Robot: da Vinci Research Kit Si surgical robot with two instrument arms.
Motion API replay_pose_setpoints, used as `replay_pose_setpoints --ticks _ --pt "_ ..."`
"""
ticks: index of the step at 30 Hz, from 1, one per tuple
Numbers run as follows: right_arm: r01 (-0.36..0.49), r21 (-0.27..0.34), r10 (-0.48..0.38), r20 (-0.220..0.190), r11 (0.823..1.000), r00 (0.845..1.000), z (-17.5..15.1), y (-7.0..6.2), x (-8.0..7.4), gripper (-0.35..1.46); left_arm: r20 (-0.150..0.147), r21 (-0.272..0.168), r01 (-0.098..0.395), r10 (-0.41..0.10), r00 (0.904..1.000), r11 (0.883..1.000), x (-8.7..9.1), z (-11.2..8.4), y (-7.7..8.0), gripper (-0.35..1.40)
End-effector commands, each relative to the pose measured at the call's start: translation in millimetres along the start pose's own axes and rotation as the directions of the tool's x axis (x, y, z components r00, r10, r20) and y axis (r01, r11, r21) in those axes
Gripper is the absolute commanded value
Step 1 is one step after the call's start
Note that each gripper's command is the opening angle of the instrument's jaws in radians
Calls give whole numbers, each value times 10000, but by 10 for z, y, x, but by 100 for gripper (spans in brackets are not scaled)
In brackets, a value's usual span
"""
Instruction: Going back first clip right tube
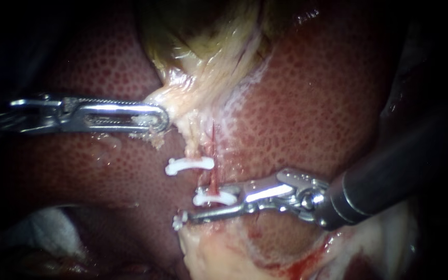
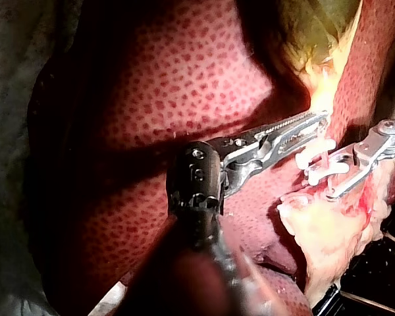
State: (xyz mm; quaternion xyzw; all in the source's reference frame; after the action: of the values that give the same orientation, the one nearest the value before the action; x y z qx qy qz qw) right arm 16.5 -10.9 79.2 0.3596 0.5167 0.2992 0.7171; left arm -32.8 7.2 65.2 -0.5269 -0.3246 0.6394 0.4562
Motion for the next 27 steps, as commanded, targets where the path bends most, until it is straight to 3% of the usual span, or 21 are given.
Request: replay_pose_setpoints --ticks 1,8,14,17,22,27 --pt "104 -60 -104 -19 9999 9999 -1 2 1 49 -2 5 -3 3 10000 10000 0 0 0 -35" --pt "559 -396 -565 -160 9977 9983 -13 14 13 49 -2 5 -4 4 10000 10000 0 0 0 -35" --pt "1178 -246 -1180 -87 9927 9930 -40 6 14 49 -3 6 -7 7 10000 10000 -1 0 0 -35" --pt "2214 -152 -2212 111 9751 9752 -68 3 22 49 -3 7 -8 8 10000 10000 -1 0 0 -35" --pt "3408 -408 -3370 794 9392 9382 -119 -1 45 49 -4 9 -12 12 10000 10000 -1 0 0 -35" --pt "3681 -305 -3646 832 9293 9274 -157 -16 65 49 -2 7 -12 12 10000 10000 -1 0 -1 -35"
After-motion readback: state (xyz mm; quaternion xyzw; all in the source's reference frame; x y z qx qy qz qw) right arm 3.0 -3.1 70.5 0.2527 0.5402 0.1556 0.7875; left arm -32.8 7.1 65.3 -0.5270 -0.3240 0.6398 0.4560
